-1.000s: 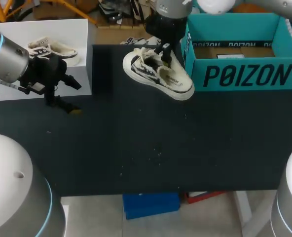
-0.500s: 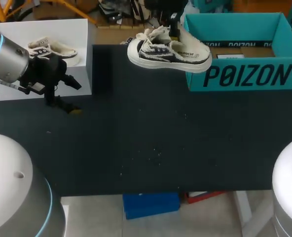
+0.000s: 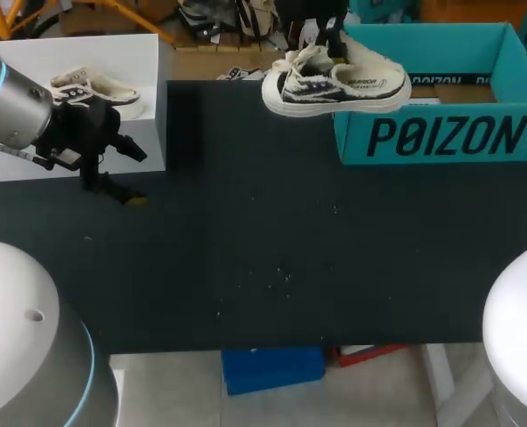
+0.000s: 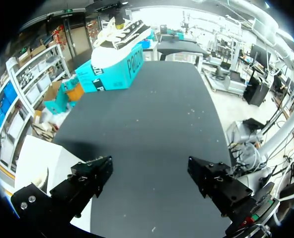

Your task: Take the shoe out of the shoebox, open the shoe tongue, remove and reinsert the insole, then place the shoe into the shoebox

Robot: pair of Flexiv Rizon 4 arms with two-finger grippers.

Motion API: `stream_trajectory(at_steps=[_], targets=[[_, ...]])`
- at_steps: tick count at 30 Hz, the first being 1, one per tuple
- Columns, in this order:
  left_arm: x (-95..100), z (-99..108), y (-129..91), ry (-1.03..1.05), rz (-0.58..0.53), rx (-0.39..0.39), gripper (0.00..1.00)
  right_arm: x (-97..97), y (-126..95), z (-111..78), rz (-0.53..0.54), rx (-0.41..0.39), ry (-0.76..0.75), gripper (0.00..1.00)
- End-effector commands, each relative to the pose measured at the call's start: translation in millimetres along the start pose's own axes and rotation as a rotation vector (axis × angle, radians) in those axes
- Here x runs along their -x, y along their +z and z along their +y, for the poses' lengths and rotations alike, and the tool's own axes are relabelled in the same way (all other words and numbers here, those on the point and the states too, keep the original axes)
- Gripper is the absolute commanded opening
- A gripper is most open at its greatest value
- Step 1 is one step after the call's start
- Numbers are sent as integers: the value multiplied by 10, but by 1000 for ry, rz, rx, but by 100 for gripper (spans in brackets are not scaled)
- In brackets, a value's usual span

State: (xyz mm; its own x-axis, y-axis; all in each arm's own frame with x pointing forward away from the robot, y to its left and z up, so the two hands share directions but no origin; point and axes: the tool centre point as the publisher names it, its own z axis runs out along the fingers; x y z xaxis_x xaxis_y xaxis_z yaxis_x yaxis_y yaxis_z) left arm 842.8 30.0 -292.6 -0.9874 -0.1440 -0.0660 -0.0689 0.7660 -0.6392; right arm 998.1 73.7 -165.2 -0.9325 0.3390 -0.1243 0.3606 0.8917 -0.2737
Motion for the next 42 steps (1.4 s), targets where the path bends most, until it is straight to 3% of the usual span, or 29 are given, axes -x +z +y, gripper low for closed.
stream_trajectory(at_steps=[1, 6, 17, 27, 42], targets=[[-4, 9, 10, 2, -4, -2, 100, 236, -27, -151, 15, 43, -20, 0], [-4, 9, 10, 2, -4, -2, 100, 486, 15, -310, 18, 120, -83, 0], [-4, 9, 10, 2, -4, -2, 100, 1096, 244, -710, 34, 187, -211, 0], [-4, 9, 10, 2, -4, -2, 100, 1623, 682, -1037, 92, 142, -213, 0], [-4, 9, 10, 2, -4, -2, 100, 1883, 1350, -1089, 169, 173, -215, 0]])
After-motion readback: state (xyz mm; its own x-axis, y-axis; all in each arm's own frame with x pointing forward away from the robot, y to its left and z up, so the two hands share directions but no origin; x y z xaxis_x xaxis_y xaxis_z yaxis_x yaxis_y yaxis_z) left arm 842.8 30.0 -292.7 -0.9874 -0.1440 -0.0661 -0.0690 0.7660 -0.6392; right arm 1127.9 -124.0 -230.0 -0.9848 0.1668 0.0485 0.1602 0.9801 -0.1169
